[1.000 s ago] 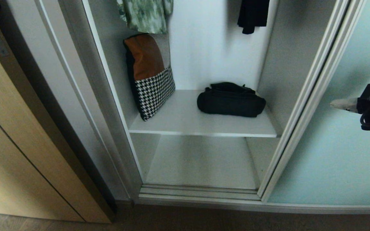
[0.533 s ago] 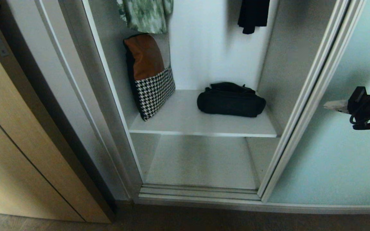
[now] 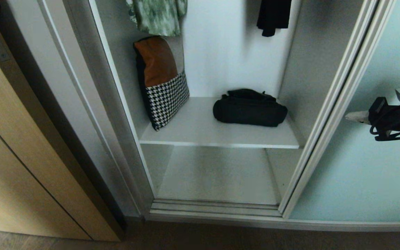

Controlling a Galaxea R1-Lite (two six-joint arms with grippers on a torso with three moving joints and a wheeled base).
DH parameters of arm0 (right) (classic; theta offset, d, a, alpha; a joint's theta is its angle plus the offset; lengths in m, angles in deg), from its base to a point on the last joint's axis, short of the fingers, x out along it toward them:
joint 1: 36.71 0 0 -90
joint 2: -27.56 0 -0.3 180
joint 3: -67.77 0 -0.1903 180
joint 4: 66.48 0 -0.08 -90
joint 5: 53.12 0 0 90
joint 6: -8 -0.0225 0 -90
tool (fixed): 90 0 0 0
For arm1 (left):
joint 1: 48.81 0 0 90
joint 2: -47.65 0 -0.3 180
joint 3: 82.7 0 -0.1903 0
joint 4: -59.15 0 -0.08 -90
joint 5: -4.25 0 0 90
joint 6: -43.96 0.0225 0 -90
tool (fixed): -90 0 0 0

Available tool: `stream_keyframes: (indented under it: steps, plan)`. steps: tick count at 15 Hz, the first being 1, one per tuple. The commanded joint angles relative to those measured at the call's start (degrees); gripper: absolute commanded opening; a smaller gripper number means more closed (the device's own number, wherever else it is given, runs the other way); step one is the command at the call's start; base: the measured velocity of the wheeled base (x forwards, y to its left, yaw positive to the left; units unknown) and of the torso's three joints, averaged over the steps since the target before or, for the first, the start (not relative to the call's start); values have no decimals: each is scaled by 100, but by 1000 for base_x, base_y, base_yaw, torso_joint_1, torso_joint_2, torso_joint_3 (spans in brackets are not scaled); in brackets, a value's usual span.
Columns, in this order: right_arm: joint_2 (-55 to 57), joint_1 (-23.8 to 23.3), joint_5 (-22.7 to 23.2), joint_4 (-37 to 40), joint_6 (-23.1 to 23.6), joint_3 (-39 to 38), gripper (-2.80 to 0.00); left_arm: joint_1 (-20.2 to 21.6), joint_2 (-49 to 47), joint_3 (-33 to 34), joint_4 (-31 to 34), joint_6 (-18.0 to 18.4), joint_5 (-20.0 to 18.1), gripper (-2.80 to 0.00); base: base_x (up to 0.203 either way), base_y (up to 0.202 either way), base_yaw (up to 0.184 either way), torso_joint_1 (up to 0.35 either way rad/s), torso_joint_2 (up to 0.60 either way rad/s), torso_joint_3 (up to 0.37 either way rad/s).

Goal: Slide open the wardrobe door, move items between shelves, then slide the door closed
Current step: Close the door

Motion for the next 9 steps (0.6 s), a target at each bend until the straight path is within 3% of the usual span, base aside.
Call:
stream_keyframes:
  steps: [1, 9]
  plan:
    - [192, 0, 3, -2, -20, 178, -280, 11, -8, 0, -4, -1, 1, -280, 0, 0, 0, 0, 0, 0]
    - [279, 313, -237, -2, -17, 253, -280, 2, -8, 0, -4, 7, 1, -280, 0, 0, 0, 0, 0, 0]
